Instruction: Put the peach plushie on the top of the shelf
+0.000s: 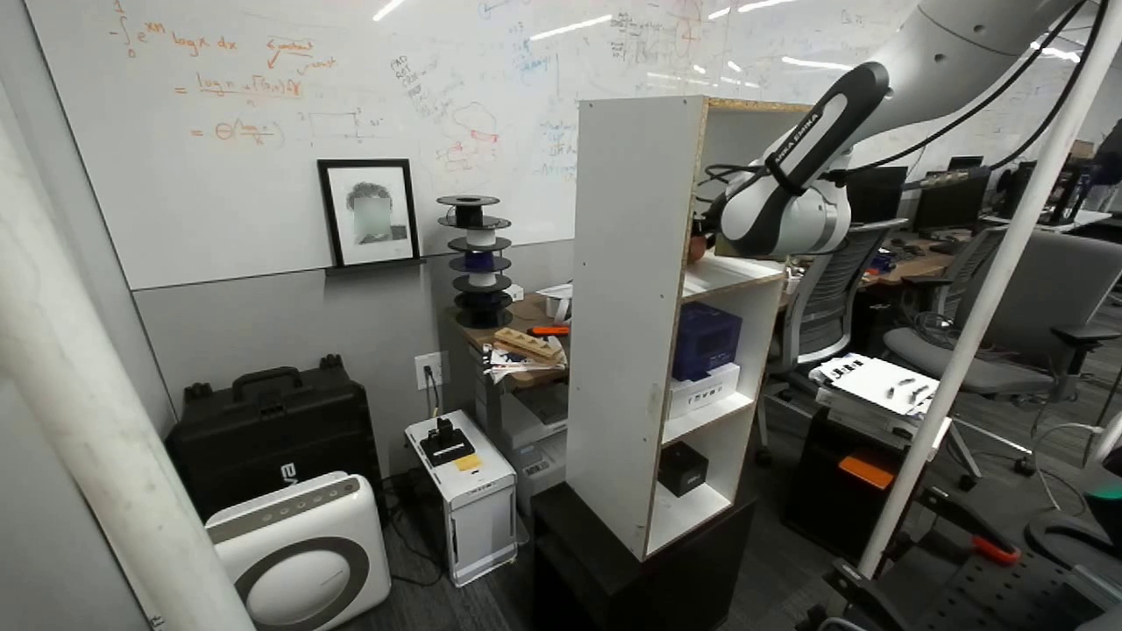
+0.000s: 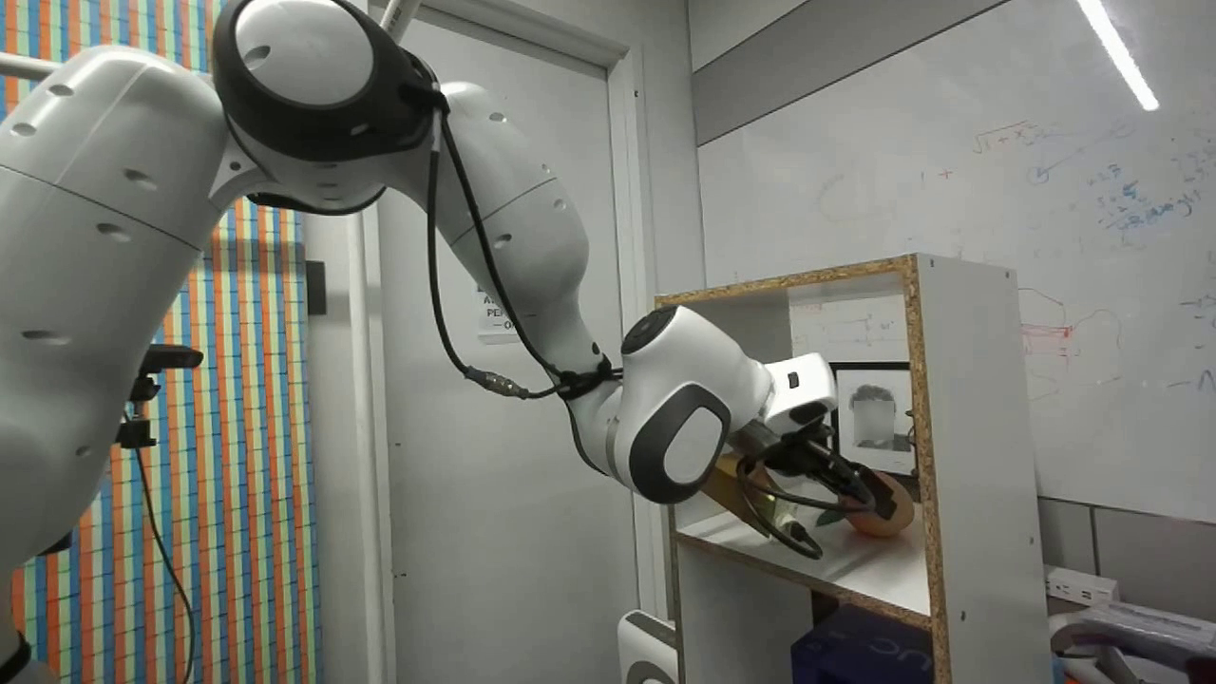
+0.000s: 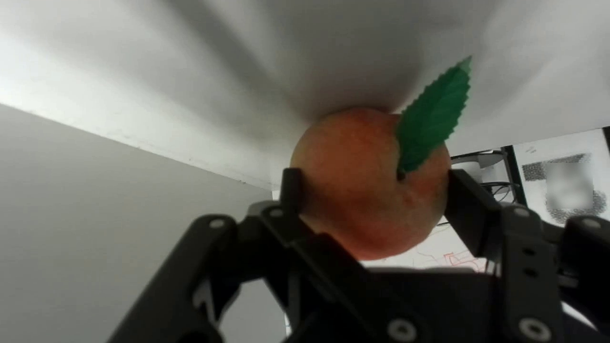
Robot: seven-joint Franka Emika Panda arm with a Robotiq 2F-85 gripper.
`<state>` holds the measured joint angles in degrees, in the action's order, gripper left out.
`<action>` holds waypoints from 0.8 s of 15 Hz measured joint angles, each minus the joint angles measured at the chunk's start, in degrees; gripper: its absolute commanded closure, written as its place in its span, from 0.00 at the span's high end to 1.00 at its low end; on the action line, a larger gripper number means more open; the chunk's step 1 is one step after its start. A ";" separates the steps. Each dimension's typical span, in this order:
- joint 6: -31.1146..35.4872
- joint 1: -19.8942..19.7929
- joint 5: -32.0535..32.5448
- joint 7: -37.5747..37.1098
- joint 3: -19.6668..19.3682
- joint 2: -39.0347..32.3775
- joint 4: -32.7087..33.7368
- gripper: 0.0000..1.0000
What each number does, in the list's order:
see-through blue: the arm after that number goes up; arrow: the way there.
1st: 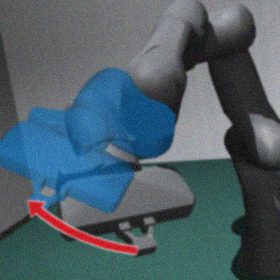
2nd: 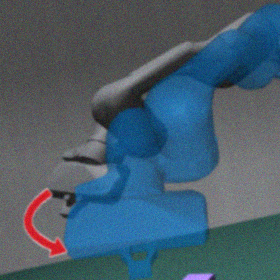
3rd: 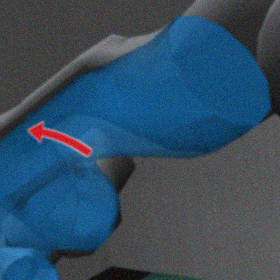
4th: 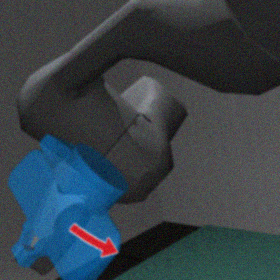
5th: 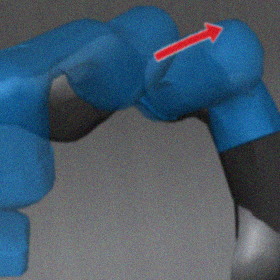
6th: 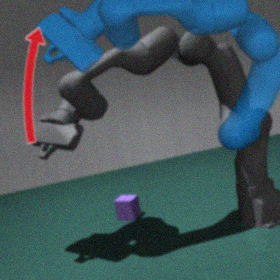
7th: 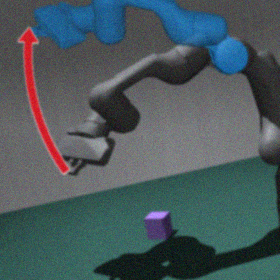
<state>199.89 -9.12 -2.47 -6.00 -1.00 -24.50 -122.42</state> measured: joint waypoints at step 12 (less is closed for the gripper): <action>-20.75 -0.41 -0.06 0.00 1.43 30.96 -27.30 0.49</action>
<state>179.14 -9.53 -2.53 -6.00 0.43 6.46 -149.72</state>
